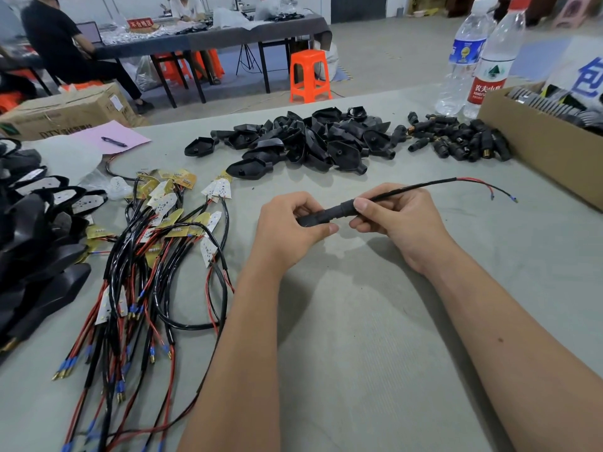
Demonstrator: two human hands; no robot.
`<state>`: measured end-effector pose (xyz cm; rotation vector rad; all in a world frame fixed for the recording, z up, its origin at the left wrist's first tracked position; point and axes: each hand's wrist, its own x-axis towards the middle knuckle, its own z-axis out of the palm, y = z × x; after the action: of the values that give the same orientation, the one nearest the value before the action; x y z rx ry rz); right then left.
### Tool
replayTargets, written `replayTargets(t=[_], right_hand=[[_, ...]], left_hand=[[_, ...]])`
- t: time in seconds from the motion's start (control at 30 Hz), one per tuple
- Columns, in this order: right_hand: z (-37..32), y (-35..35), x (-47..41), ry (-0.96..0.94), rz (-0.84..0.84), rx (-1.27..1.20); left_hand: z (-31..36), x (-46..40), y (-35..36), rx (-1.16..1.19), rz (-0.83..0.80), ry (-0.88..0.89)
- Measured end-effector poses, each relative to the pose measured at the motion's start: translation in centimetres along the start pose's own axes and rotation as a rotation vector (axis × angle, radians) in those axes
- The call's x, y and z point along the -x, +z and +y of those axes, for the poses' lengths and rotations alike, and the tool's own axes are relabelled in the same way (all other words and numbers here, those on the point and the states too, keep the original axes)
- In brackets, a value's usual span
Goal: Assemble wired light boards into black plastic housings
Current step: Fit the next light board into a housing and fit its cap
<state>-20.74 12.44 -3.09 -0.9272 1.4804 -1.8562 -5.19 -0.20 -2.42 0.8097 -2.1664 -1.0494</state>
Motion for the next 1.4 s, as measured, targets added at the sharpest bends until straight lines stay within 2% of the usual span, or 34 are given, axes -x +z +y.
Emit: replayTargets(t=[0.57,0.93,1.23,1.4], right_hand=[[-0.2,-0.8,-0.2,0.016,-0.073,0.021],[-0.6,-1.5,-0.2,0.026,-0.115,0.097],[-0.6,-1.9,-0.2,0.038,-0.160,-0.036],[-0.4,-1.6,-0.3,0.049,-0.134,-0.009]], left_hand=[[-0.1,0.1,-0.5,0.045,-0.005,0.106],[-0.4,-0.1,-0.5,0.152,-0.121,0.114],[0.0,-0.2,-0.3,0.304,-0.182,0.093],[-0.1,-0.1,-0.4,0.241,-0.150,0.109]])
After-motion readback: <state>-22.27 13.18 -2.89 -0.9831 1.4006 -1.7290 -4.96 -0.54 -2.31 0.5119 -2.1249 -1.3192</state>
